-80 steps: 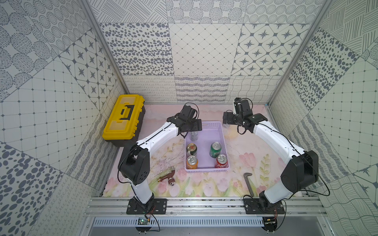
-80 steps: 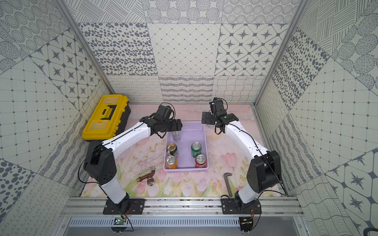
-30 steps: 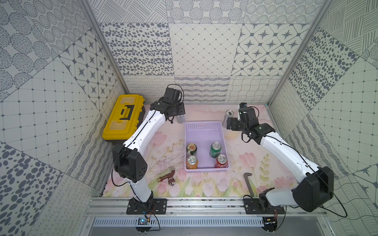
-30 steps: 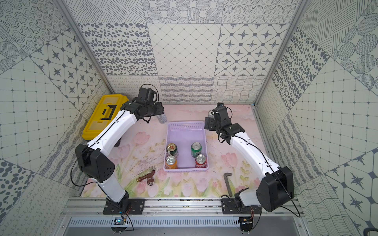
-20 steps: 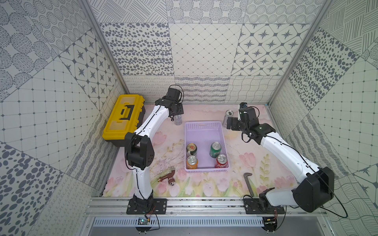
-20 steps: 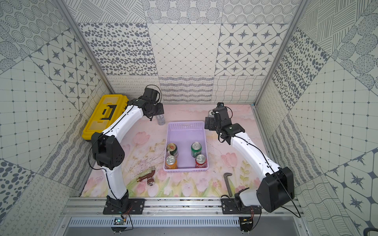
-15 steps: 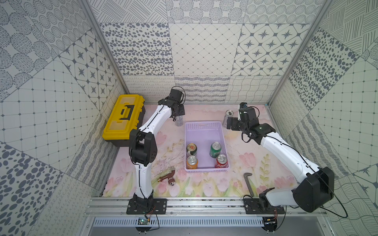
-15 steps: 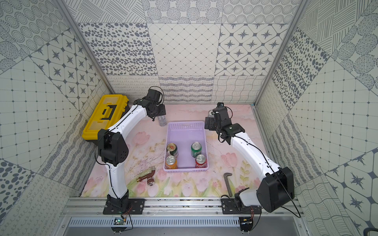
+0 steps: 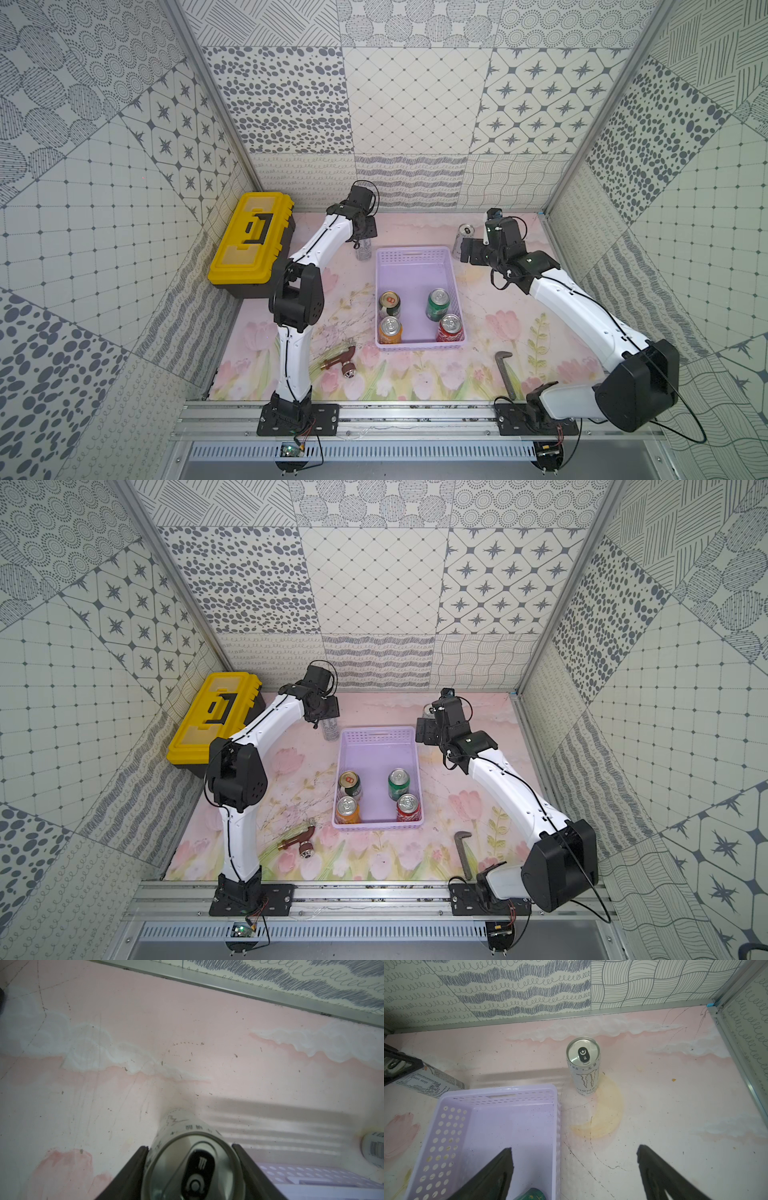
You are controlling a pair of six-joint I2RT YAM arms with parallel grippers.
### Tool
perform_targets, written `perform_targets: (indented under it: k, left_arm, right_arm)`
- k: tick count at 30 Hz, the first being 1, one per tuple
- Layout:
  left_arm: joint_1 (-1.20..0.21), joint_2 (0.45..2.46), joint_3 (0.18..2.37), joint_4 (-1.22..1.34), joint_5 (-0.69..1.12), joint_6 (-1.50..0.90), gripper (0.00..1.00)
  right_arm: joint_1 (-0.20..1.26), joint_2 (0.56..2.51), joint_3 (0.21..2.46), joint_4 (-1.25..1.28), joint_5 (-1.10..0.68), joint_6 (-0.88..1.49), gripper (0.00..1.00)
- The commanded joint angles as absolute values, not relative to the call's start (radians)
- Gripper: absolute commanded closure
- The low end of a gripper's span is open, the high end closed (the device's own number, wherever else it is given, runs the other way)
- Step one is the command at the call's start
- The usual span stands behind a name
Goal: Take out the drinks from the basket
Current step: Place the drink at the center of the board, then pick up the drink from the basket.
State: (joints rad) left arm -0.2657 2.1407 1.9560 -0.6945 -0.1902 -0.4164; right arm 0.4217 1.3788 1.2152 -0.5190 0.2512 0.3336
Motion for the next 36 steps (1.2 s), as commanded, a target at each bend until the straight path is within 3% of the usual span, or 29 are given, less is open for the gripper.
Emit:
perform_targets:
  k: [1,5,6,7,22,28,36]
  left_arm:
    - [-0.249,2.125,1.934,-0.651,-0.208,-0.406,0.26]
    - [-0.250,2.092,1.911,-0.634,-0.209,-0.416,0.12]
    - [-0.250,2.082,1.907,-0.630,-0.209,-0.416,0.01]
    - [-0.252,2.067,1.901,-0.627,-0.212,-0.419,0.00]
    - [-0.316,1.692,1.465,-0.411,-0.051,-0.599,0.00]
    - [-0.428,1.570,1.306,-0.401,-0.101,-0.624,0.00]
    - [-0.449,1.423,1.152,-0.402,-0.113,-0.666,0.00]
  right_arm:
    - [0.423,1.376,1.210,-0.483,0.242,0.341,0.03]
    - [0.422,1.382,1.215,-0.485,0.228,0.346,0.03]
    - [0.421,1.384,1.216,-0.487,0.219,0.348,0.03]
    - [0.420,1.388,1.219,-0.489,0.207,0.350,0.03]
    - [0.430,1.421,1.205,-0.529,0.020,0.360,0.05]
    - [0.500,1.439,1.164,-0.557,-0.023,0.338,0.05]
    - [0.591,1.473,1.134,-0.595,-0.005,0.302,0.05]
